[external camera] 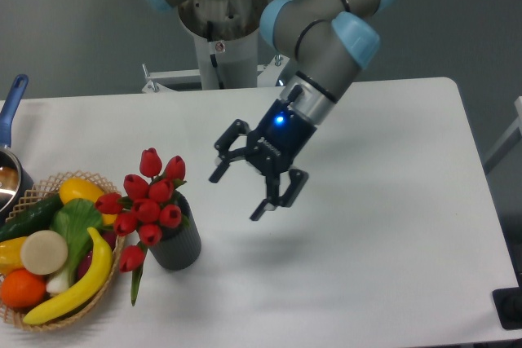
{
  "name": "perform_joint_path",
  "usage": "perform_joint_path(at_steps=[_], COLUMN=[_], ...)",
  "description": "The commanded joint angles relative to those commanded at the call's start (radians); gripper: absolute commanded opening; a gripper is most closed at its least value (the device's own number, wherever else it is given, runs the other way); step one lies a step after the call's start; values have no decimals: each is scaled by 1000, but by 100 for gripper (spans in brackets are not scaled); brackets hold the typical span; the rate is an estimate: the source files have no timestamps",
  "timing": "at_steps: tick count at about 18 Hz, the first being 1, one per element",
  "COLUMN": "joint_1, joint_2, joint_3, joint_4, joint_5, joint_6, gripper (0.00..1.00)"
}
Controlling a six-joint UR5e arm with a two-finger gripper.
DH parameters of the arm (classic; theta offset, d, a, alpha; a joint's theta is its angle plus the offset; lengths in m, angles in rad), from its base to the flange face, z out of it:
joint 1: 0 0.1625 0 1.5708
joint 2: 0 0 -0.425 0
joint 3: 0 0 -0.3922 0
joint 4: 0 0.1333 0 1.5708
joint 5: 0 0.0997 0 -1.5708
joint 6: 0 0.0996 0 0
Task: Pick up the flowers from the vase
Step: 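Lower the open gripper around the tulip stems above the vase rim, then adjust the gripper position around the tulip stems at the vase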
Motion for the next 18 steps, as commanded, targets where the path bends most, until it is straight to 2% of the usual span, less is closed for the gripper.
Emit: perform_joint_path(at_steps=[4,10,18], joint_1=[-49,-83,-55], joint_2=[-11,-54,-48], joint_3=[-2,38,18], joint_4=[0,0,0], joint_5=[0,0,0], joint_6=[-28,-66,-48], gripper=[100,100,100])
